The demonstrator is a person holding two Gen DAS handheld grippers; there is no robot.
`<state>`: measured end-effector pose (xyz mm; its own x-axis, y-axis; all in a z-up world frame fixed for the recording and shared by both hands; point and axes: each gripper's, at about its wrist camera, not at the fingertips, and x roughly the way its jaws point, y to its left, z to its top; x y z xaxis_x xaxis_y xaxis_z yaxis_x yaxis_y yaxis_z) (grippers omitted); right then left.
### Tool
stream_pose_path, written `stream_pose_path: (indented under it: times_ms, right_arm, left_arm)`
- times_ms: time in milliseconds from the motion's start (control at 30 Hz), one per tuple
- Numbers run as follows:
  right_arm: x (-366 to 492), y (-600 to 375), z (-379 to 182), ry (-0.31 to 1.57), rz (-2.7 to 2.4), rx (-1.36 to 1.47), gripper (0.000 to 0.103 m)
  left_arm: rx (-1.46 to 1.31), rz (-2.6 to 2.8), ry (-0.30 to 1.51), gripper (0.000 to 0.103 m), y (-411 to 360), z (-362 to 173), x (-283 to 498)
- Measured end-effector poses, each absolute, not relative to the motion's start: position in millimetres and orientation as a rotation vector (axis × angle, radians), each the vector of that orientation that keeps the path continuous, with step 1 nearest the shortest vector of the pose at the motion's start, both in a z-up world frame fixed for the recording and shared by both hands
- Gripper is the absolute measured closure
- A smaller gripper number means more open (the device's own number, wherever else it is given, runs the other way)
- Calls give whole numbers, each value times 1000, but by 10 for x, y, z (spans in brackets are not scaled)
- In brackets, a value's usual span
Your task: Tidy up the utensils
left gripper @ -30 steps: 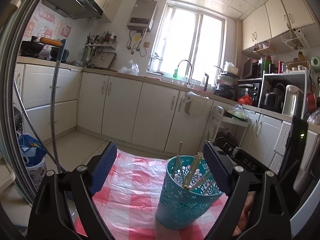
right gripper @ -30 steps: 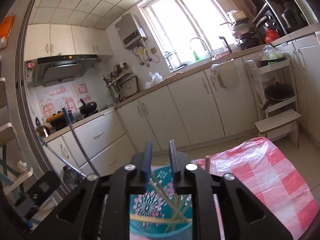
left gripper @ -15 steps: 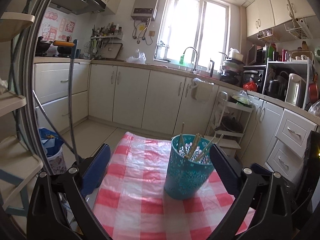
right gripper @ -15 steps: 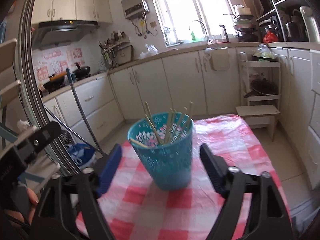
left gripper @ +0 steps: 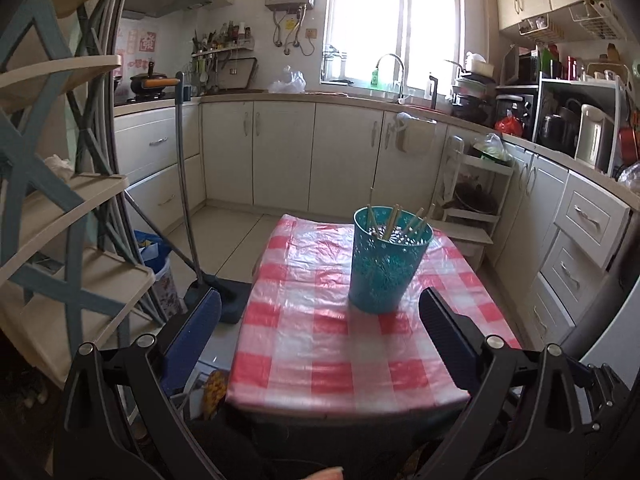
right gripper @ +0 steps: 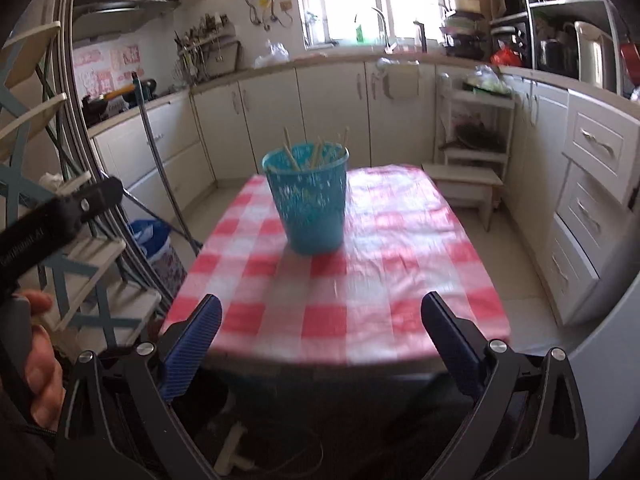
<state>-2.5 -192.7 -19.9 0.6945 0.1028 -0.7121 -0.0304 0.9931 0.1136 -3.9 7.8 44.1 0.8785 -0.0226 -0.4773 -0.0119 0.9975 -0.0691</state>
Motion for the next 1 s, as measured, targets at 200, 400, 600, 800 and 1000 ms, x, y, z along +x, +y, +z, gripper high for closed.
stream_pose_path:
  times_ms: [200, 400, 600, 800, 1000]
  right_arm:
    - [-504, -1927, -73, 829, 77, 119, 7]
    - [-818, -1877, 165, 863, 134, 140, 7]
    - [-1267, -1724, 103, 895, 70, 152, 7]
    - [-1548, -1695, 51, 893, 7, 152, 7]
    - [-1530, -1607, 0, 921, 21, 142, 7]
  left_arm:
    - [-37, -88, 603, 8, 45, 544, -391]
    - [21, -107, 644, 8, -15, 567, -725]
    - [4, -42, 668, 8, 100, 415, -1070]
    - [-26, -30, 665, 8, 272, 309, -1318]
    - [-26, -26, 649, 8, 337, 335, -1379]
